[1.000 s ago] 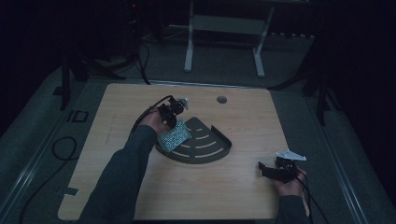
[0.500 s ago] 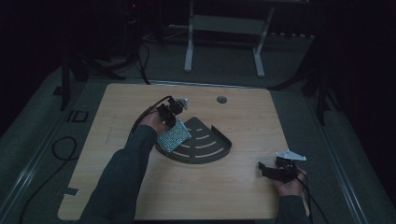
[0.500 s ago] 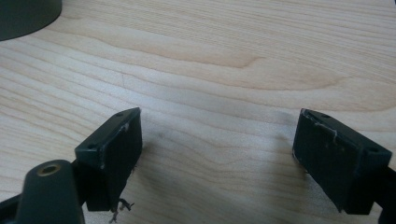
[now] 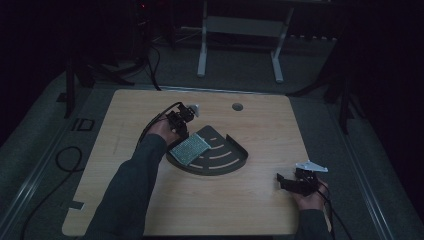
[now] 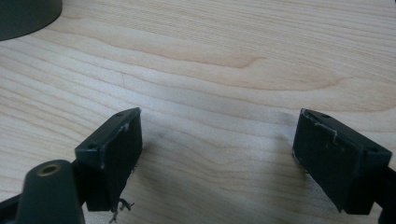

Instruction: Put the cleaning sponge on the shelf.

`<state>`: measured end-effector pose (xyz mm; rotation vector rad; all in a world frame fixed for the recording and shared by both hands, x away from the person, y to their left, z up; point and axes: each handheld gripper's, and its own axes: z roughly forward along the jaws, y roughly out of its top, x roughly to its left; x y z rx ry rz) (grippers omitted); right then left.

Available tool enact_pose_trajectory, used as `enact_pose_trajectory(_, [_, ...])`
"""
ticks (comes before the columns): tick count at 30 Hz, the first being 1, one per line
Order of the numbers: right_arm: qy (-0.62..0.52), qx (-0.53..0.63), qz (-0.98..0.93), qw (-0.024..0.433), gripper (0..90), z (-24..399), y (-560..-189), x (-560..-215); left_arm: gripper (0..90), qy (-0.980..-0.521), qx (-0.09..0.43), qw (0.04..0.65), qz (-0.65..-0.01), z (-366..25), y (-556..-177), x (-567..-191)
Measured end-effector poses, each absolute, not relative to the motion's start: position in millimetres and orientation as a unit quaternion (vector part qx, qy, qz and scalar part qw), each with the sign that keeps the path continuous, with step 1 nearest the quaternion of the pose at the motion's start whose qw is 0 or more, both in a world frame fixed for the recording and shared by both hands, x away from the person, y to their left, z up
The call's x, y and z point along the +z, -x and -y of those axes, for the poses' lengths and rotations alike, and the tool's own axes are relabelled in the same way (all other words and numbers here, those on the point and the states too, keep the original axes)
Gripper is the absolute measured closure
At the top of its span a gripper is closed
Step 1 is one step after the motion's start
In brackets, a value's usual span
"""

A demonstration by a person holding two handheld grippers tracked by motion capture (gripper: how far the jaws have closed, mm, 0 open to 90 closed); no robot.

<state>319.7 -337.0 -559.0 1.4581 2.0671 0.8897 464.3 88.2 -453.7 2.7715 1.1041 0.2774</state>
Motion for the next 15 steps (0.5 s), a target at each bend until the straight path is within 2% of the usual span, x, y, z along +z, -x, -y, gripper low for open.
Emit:
enact_pose_trajectory(8, [-0.529, 0.323, -0.751, 0.228, 15.5, 337, -320, -559, 69.4, -0.911, 0.089, 0.125, -0.382, -105, -460, -438])
enact_pose_trajectory(15, [-0.529, 0.323, -0.751, 0.228, 15.5, 337, -320, -559, 61.2, -0.899, 0.130, 0.148, -0.391, -124, -447, -428])
